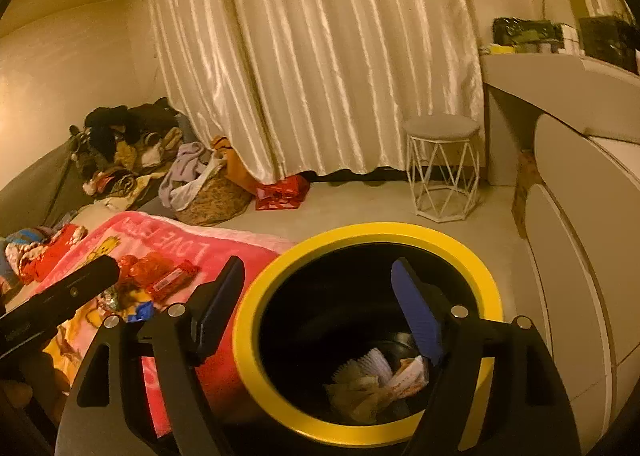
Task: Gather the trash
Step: 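Move both open grippers back over the trash on the blanket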
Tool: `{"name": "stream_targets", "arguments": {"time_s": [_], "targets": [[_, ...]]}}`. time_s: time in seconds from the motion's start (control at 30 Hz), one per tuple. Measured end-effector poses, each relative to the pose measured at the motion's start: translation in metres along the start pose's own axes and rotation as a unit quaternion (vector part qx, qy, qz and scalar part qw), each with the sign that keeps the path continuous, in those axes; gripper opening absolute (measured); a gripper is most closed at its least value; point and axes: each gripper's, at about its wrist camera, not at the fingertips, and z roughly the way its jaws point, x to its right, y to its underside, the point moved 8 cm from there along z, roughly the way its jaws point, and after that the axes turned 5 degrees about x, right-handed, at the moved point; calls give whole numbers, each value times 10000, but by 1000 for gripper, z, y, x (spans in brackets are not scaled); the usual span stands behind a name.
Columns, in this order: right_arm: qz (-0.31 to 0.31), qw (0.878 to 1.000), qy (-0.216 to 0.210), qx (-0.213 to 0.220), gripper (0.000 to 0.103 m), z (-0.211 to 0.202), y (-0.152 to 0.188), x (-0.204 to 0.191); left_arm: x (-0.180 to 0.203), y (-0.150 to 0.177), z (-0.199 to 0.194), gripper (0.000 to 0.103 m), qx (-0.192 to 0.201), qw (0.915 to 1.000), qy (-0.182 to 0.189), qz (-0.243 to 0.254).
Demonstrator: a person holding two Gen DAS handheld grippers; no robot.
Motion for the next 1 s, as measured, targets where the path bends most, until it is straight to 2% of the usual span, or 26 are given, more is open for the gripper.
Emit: {"name": "stream_targets", "arguments": {"time_s": [0.5, 1.0], "targets": [[-328, 9986, -422, -31, 75, -2, -2, -43, -44, -18, -31, 92, 417, 9978, -455, -222], [-748, 9934, -838, -213, 75, 5, 8, -92, -99, -19, -52, 92, 560, 9927, -890, -584]]}}
